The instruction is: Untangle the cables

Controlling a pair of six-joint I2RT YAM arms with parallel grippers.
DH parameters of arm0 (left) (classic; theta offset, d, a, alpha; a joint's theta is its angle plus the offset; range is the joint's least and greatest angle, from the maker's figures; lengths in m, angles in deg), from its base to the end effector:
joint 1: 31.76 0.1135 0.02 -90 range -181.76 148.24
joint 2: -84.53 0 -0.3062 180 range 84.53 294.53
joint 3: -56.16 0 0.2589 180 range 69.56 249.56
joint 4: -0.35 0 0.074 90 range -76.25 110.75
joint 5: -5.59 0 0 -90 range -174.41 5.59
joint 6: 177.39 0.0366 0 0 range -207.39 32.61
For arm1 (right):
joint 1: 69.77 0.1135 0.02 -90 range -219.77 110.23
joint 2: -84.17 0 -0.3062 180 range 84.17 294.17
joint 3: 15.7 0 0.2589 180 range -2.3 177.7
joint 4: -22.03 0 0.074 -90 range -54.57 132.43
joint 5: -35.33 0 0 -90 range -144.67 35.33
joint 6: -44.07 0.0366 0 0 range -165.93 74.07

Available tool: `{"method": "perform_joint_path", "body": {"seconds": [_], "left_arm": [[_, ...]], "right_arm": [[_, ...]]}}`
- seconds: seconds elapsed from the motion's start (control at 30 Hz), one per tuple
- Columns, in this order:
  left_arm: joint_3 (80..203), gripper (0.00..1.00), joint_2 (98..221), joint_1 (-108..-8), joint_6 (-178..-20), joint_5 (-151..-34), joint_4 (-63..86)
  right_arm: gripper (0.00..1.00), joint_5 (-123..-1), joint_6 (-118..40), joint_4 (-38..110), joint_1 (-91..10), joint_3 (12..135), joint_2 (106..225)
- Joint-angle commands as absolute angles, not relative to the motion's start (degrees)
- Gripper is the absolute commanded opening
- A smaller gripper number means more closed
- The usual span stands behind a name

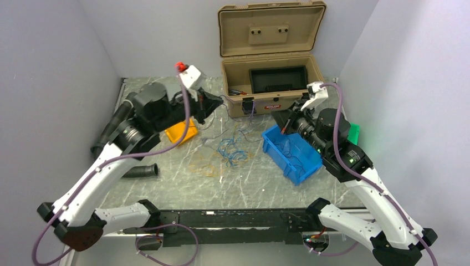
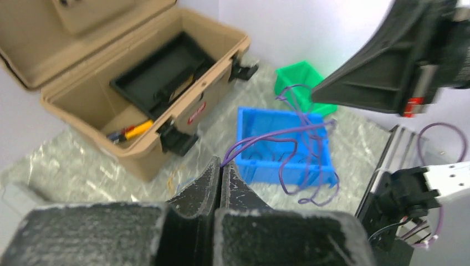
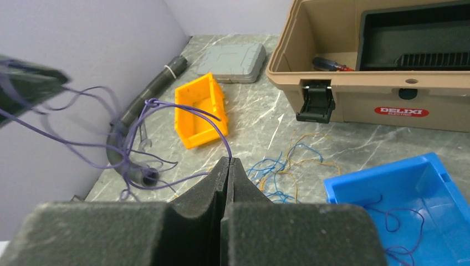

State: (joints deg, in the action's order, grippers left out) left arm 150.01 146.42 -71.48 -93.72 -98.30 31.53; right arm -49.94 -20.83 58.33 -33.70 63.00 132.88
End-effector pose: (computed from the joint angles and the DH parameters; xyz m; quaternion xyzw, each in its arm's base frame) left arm 0.1520 -0.1377 0.5221 0.2827 0.6430 -0.3546 0.6172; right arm 0.1246 0.0870 0.4608 -0.0437 0.7435 0.3127 0.5895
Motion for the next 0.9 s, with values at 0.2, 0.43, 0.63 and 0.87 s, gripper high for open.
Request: {"method": "perform_joint_path", "body": {"seconds": [0.2,0.43,0.63,0.87], "left_arm": [[159.68,0.00,148.78,-71.48,-92.84,-96.02,39.09],[151.27,0.00,146.82,-71.48,-100.84,-99.05,37.39],[152.45,0.00,147.51,-71.54,-102.65,-103.66,39.38],[149.77,0.00,148.01,-71.53,-106.01,-108.48,35.64]], "right_arm": [[0.15,-61.19,-22.44,50.60,-33.66,59.01,131.68],[0.78,-73.60,-25.17,43.95,-33.65,50.74,128.92],[0.91,-79.67,-25.27,35.82,-33.68,43.43,123.85],[1.00,-83.14,-23.89,32.40,-33.70,41.51,122.36]]}}
